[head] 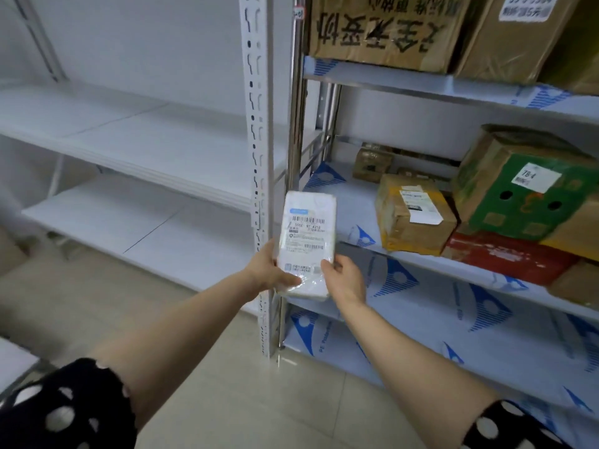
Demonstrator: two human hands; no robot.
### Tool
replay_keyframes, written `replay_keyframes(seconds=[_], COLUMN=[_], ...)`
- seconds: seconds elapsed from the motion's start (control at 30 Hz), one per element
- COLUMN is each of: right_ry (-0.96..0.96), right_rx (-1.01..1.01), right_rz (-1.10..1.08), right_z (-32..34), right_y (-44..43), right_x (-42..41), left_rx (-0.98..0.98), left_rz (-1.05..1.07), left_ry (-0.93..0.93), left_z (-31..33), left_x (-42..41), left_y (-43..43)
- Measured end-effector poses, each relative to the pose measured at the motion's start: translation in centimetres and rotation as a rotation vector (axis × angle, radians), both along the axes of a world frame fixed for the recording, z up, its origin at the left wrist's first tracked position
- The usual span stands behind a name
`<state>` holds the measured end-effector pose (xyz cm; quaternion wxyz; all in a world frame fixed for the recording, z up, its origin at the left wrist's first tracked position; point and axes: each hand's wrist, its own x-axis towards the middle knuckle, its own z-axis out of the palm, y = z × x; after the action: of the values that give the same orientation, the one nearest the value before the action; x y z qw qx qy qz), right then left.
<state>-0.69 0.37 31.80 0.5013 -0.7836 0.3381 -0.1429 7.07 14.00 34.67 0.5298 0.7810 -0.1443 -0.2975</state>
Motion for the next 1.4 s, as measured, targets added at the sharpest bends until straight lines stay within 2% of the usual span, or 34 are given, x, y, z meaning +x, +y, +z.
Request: replay_keyframes(seconds=[0.27, 0.47, 0.63, 0.73, 0.93, 1.13, 1.27, 1.4], right_ry=[-0.002, 0.026, 0.039, 0.056, 0.094, 0.187, 0.278, 0.384], right_rx=[0.119, 0.160, 0.215, 0.196, 0.135, 0.205, 0.278, 0.440], right_rz=[0.286, 0.556, 0.727, 0.816, 1.003, 1.170, 1.237, 1.238], right_z=[-3.5, -5.2, -5.3, -4.8, -5.7, -7.9, -9.1, -11.1], right_y=[6.9, 16.8, 26.6, 33.1, 50.8, 67.5, 74.8, 80.8], right_x=[-2.6, -2.9, -3.2, -2.6, -1.6, -3.1, -3.5, -3.1], left_rx=[0.025, 0.087, 0.138, 0.089, 0.125, 0.081, 0.118, 0.146], left_rz=[0.180, 0.434, 0.620, 0.718, 0.920, 1.084, 1.161, 1.240], left_ry=[0.044, 0.021, 0.022, 0.034, 0.091, 0.190, 0.215, 0.203], left_z=[-2.4, -3.6, -4.2, -4.6, -5.2, -6.4, -8.1, -9.8], left_x=[-6.2, -11.0, -12.8, -13.6, -16.2, -19.1, -20.1, -20.1], left_y=[8.8, 18.2, 28.1, 34.4, 51.3, 67.0, 74.2, 79.4])
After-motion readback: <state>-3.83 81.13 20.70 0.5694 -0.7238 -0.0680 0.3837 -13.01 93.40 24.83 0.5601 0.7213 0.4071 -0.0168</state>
